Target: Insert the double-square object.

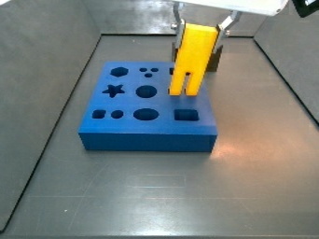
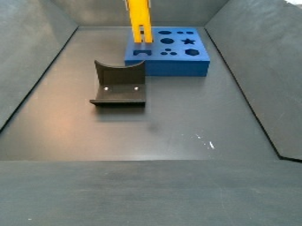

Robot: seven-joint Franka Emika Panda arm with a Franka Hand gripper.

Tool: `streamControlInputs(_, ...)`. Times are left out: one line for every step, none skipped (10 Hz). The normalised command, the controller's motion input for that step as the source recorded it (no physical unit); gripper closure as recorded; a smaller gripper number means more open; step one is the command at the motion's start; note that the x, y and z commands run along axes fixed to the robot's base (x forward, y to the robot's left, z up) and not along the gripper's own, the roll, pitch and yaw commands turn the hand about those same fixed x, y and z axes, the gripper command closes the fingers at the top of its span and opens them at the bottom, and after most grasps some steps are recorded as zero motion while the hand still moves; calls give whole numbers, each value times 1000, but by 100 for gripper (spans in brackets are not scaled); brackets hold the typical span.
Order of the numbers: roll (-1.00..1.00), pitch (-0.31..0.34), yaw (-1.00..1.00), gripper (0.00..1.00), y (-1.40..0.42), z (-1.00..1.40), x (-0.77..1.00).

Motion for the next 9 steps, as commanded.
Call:
streamControlInputs(-259, -164, 0, 100, 34, -517, 0)
streamControlInputs(-170, -299, 0, 100, 63, -471, -117)
streamControlInputs(-63, -286, 151, 100, 0, -597, -31)
streamControlInputs(0, -324, 29, 100, 0, -606, -14)
streamControlInputs(9, -331, 83, 100, 0, -614, -254)
streamControlInputs(51, -279, 66, 100, 0, -723, -260)
streamControlInputs(201, -99, 0, 100, 0, -857, -51)
streamControlInputs(199, -30, 0, 100, 31, -971, -140)
streamControlInputs(67, 0, 0, 100, 14, -603, 0)
